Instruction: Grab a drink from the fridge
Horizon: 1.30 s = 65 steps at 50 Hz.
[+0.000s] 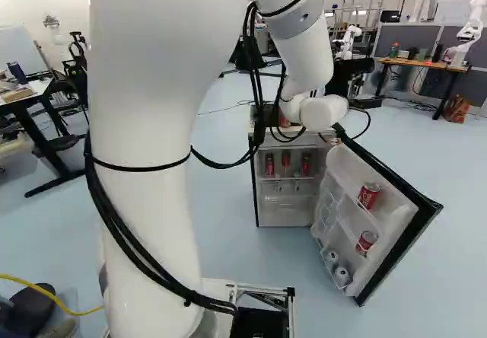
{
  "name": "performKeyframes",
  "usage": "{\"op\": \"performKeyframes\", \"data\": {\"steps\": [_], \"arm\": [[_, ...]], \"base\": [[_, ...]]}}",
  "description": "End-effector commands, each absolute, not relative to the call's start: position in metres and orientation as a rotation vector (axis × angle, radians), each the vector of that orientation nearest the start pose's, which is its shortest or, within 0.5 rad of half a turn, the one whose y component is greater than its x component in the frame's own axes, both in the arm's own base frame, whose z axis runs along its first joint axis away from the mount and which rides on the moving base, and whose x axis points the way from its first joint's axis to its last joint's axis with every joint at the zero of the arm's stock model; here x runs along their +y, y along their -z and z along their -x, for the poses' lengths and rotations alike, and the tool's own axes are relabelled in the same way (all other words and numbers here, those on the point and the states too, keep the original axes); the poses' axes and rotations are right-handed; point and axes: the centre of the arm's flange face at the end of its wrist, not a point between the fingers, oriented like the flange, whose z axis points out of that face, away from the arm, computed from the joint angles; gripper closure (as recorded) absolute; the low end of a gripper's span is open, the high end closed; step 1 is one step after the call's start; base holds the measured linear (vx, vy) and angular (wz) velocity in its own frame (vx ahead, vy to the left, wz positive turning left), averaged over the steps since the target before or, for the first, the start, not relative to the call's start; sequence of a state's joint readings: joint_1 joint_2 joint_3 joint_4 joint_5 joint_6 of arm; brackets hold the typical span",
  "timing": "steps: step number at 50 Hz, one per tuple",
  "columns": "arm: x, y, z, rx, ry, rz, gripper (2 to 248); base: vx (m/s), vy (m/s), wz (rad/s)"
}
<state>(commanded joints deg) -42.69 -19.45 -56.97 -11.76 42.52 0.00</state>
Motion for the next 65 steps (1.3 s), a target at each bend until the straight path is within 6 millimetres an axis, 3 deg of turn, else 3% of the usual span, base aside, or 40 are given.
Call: {"op": "performKeyframes", "data": {"steps": [37, 65], "arm": [[-0.465, -0.485, -0.429, 1.291, 1.960, 2.730, 3], [-0.508, -0.496, -0.424, 1.546, 1.740, 2.672, 3]], "base": [[0.000, 0.000, 0.000], [0.000, 0.000, 0.000]]}}
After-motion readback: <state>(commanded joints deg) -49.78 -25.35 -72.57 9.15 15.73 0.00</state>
